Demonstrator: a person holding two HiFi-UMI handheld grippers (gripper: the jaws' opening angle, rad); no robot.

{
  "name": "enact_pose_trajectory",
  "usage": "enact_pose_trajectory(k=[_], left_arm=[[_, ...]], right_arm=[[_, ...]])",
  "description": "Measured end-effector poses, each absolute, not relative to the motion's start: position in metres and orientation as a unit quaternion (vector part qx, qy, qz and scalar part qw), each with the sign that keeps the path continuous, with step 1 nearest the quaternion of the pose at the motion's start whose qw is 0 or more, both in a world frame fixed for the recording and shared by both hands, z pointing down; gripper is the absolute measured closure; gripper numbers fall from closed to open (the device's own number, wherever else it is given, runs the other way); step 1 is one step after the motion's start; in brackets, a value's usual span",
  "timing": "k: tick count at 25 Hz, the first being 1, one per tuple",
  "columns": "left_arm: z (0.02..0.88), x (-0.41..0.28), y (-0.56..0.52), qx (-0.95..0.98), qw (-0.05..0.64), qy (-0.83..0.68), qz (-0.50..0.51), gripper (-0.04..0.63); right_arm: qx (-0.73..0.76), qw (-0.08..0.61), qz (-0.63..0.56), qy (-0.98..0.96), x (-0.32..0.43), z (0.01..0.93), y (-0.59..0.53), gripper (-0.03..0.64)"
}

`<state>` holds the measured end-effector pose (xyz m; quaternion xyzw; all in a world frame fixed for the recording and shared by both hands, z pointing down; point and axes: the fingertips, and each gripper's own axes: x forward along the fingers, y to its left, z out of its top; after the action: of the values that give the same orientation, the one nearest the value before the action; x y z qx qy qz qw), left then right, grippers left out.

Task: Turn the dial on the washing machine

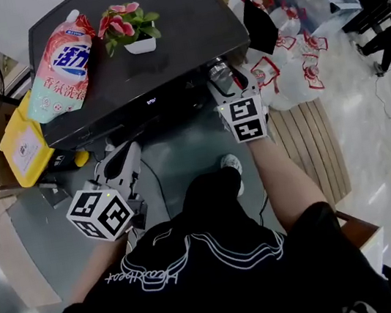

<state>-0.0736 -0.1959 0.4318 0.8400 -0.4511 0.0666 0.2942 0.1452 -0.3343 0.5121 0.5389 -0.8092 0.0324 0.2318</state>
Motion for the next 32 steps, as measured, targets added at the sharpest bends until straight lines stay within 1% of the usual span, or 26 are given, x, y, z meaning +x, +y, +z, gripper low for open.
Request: enact_pose_trajectory(k=[10, 18, 32], left_arm=[[0.4334, -0.0749, -0.1985, 0.841, 0.292, -0.451, 0.068, 0.591], [0.4337, -0.0780, -0.2025, 0.840, 0.290, -0.454, 0.066, 0.591], [0.4325, -0.0722, -0.1993, 0.842, 0.287, -0.452, 0.068, 0.591]], right_arm=[[0.536, 0.196, 0.076, -0.818, 0.1479, 0.5135, -0.3351, 0.336], [0.534, 0.122, 0.169, -0.819, 0.1500, 0.5145, -0.3368, 0.336], [0.522, 0.069, 0.242, -0.815, 0.1521, 0.5151, -0.3367, 0.336]])
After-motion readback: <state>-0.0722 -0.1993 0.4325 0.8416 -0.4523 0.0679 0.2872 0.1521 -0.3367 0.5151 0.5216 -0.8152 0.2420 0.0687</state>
